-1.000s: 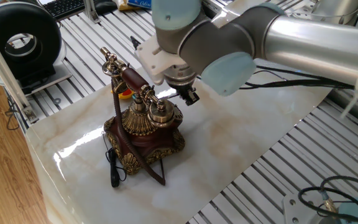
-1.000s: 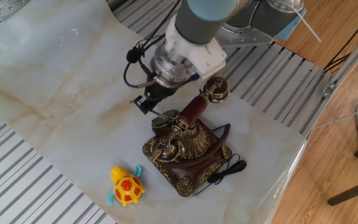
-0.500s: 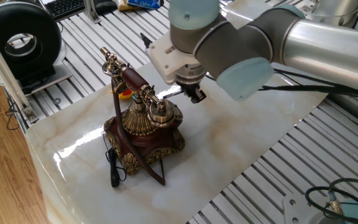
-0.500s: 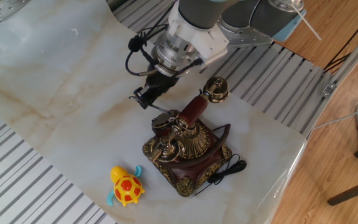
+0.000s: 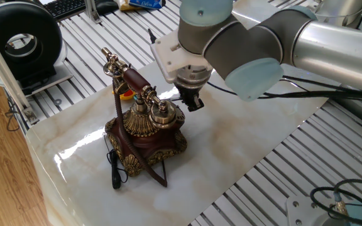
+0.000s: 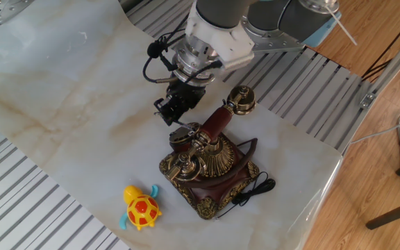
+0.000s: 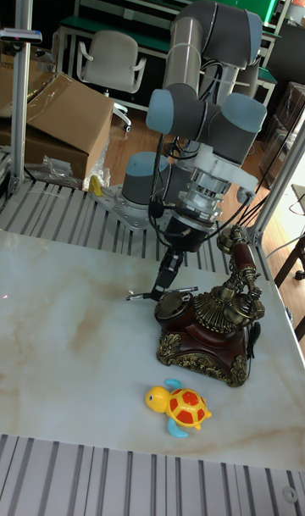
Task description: Dial a number on an old rotary phone
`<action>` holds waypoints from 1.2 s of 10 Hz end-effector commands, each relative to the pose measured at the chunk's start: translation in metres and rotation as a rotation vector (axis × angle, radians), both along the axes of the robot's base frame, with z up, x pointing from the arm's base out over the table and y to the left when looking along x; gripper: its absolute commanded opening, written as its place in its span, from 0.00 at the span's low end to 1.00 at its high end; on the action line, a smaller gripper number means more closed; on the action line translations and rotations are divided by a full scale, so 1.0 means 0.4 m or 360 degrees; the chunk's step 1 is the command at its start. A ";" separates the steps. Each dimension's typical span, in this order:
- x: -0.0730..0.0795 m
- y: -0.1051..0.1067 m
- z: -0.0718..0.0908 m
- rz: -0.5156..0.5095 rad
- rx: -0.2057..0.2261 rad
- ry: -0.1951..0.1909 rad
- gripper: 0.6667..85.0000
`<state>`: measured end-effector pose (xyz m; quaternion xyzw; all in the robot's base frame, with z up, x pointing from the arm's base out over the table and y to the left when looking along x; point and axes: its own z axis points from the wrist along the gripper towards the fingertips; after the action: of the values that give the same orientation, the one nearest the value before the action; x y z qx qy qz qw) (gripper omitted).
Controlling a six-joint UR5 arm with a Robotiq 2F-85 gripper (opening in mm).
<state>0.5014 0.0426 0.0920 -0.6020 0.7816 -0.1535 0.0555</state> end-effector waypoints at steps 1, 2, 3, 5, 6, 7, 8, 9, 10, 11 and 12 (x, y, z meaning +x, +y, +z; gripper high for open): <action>-0.009 0.001 -0.001 -0.0157 0.0060 -0.0009 0.01; -0.024 -0.038 0.002 -0.0133 0.0068 -0.0011 0.01; -0.038 -0.104 0.003 -0.0063 0.0055 0.0001 0.01; -0.060 -0.159 -0.003 -0.0095 0.0033 -0.0035 0.01; -0.067 -0.142 -0.008 -0.0147 0.0090 -0.0026 0.01; -0.069 -0.141 -0.009 -0.0203 0.0109 -0.0028 0.01; -0.056 -0.137 0.000 -0.0249 0.0050 -0.0064 0.01; -0.041 -0.112 0.002 -0.0254 0.0026 -0.0094 0.01; -0.023 -0.112 -0.019 -0.0171 0.0040 -0.0080 0.01; 0.001 -0.141 -0.037 -0.0078 0.0020 -0.0060 0.01; 0.028 -0.157 -0.048 -0.0042 0.0017 -0.0063 0.01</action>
<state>0.4945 -0.0112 0.0825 -0.5690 0.8034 -0.1619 0.0672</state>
